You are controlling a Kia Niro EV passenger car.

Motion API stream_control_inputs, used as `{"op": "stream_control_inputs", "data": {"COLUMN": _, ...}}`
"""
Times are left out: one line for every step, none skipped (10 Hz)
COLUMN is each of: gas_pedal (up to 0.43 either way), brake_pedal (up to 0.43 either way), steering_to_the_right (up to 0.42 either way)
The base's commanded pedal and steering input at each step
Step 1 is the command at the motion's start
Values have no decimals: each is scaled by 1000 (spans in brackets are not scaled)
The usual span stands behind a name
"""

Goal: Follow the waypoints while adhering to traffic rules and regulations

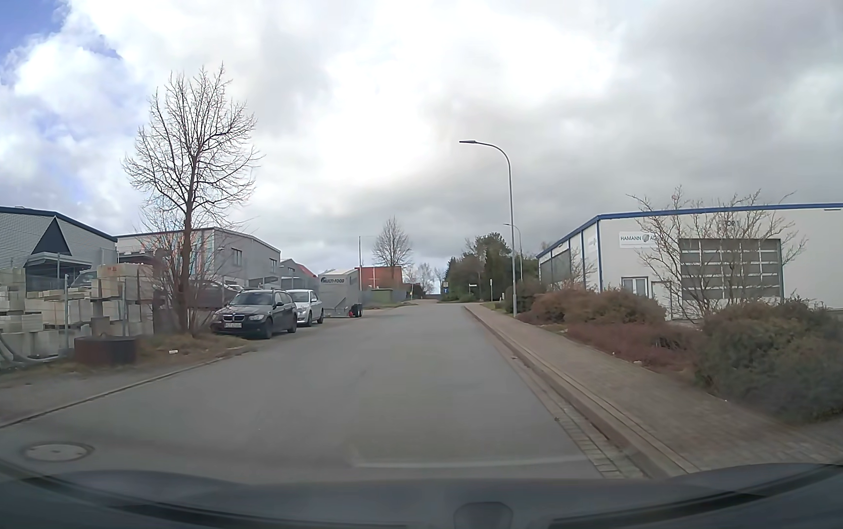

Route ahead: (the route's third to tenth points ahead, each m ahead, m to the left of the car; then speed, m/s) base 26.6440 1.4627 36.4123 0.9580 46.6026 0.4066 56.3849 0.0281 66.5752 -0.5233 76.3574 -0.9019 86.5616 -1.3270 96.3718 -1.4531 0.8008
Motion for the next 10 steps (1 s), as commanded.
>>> {"op": "stream_control_inputs", "data": {"gas_pedal": 0, "brake_pedal": 0, "steering_to_the_right": 12}}
{"op": "stream_control_inputs", "data": {"gas_pedal": 0, "brake_pedal": 0, "steering_to_the_right": 12}}
{"op": "stream_control_inputs", "data": {"gas_pedal": 0, "brake_pedal": 0, "steering_to_the_right": 10}}
{"op": "stream_control_inputs", "data": {"gas_pedal": 0, "brake_pedal": 0, "steering_to_the_right": 5}}
{"op": "stream_control_inputs", "data": {"gas_pedal": 0, "brake_pedal": 0, "steering_to_the_right": 2}}
{"op": "stream_control_inputs", "data": {"gas_pedal": 0, "brake_pedal": 0, "steering_to_the_right": 2}}
{"op": "stream_control_inputs", "data": {"gas_pedal": 0, "brake_pedal": 0, "steering_to_the_right": 2}}
{"op": "stream_control_inputs", "data": {"gas_pedal": 0, "brake_pedal": 0, "steering_to_the_right": 2}}
{"op": "stream_control_inputs", "data": {"gas_pedal": 0, "brake_pedal": 0, "steering_to_the_right": 3}}
{"op": "stream_control_inputs", "data": {"gas_pedal": 0, "brake_pedal": 0, "steering_to_the_right": 2}}
